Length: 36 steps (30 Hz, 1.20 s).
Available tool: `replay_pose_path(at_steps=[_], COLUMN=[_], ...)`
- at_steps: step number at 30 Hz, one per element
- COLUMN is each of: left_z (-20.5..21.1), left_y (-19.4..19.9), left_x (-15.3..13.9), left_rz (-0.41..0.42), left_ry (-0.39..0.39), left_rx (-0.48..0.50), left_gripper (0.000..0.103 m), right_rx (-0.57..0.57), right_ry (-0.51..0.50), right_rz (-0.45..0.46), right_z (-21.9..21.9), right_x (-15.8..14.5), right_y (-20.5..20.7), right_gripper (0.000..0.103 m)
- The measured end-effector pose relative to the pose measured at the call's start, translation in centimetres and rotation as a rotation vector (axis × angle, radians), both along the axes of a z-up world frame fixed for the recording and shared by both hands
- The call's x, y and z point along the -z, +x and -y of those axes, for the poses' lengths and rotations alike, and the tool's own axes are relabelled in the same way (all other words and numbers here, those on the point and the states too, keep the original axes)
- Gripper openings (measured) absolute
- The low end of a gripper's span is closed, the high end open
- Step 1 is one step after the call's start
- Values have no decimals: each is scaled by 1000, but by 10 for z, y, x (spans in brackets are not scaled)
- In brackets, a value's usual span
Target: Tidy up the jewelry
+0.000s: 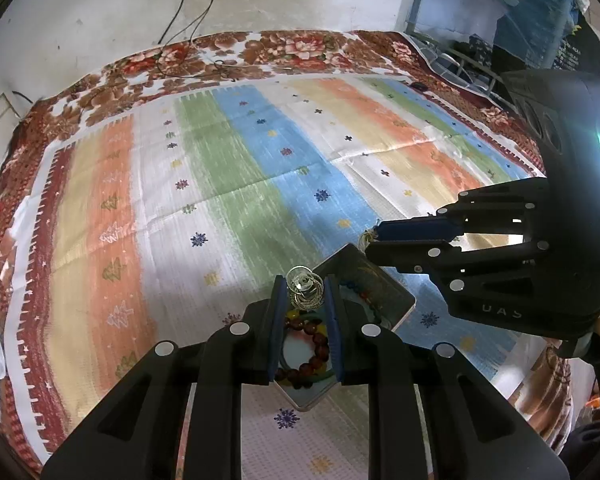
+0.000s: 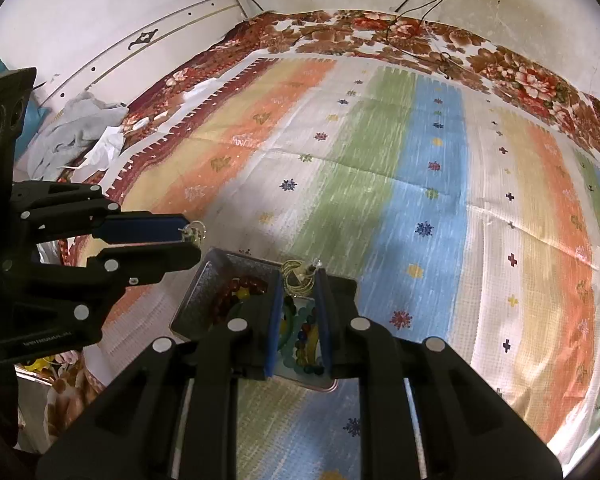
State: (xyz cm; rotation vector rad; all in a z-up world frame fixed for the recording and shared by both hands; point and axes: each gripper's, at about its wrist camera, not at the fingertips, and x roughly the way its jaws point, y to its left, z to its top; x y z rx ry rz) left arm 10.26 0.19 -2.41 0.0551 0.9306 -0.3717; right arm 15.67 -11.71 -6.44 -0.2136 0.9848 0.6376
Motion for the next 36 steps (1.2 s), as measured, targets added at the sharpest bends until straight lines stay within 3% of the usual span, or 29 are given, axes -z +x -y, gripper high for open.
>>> replay_pose_path(at_steps=[7, 8, 9, 10, 11, 23, 25, 28, 31, 34, 36], left_z=[1, 0, -2, -3, -5, -7, -7, -6, -6, -9, -9], left_y=[2, 3, 4, 5, 6, 6, 5, 2, 0, -1, -3], left_x=[4, 4, 5, 6, 7, 13, 13, 13, 15, 16, 16], left_rz=[-6, -7, -9, -10, -12, -15, -19, -19, -20, -21, -18], left_ry=[-6, -10, -15, -23, -29, -12, -16, -13, -1, 5, 2], left_rx=[-2, -10, -21, -26, -32, -59, -61, -70, -90, -114, -118], left_gripper=[19, 22, 39, 48, 48, 50, 68, 78, 86, 93, 95], right_rx=[9, 10, 12, 14, 14, 48, 54, 67, 82, 91, 94], right_ry=[-10, -9, -9, -13, -13, -14, -14, -12, -2, 8, 15], right_rz=[-16, -16, -19, -21, -19, -3, 3, 6, 10, 23, 31], right_z=[1, 1, 1, 1, 2, 10, 11, 15, 21, 25, 28], right_x=[8, 8, 9, 10, 11, 9, 8, 9, 9, 6, 5], right_y=[4, 5, 6, 6, 6, 8, 6, 7, 8, 7, 5], right_gripper=[18, 22, 30, 48, 51, 51, 51, 53, 61, 75, 77])
